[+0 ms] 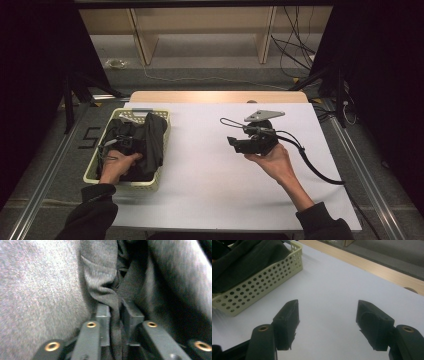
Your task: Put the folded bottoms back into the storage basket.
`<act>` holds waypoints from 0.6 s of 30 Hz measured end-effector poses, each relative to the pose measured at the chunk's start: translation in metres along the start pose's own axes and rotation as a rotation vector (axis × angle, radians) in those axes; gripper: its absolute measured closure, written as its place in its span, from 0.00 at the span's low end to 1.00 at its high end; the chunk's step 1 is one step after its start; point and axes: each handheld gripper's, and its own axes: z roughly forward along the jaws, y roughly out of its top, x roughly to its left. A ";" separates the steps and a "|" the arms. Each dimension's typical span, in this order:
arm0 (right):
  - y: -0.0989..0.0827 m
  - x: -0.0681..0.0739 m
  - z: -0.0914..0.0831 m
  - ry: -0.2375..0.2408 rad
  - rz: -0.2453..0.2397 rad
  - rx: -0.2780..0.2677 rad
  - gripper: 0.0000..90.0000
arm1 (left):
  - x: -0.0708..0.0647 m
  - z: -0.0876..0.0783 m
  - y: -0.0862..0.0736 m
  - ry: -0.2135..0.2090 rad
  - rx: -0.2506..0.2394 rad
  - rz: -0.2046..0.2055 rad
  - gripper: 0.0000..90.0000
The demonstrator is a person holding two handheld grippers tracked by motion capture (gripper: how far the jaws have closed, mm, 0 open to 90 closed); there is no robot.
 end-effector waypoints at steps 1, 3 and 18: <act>-0.001 -0.001 -0.001 -0.003 0.001 0.001 0.40 | 0.000 -0.003 0.000 -0.011 -0.001 -0.001 0.77; -0.004 -0.004 -0.003 -0.007 0.002 0.004 0.40 | 0.000 -0.011 0.001 -0.025 -0.003 -0.006 0.73; -0.014 -0.009 -0.009 -0.024 0.006 0.023 0.40 | -0.023 -0.060 0.008 -0.133 -0.135 -0.031 0.50</act>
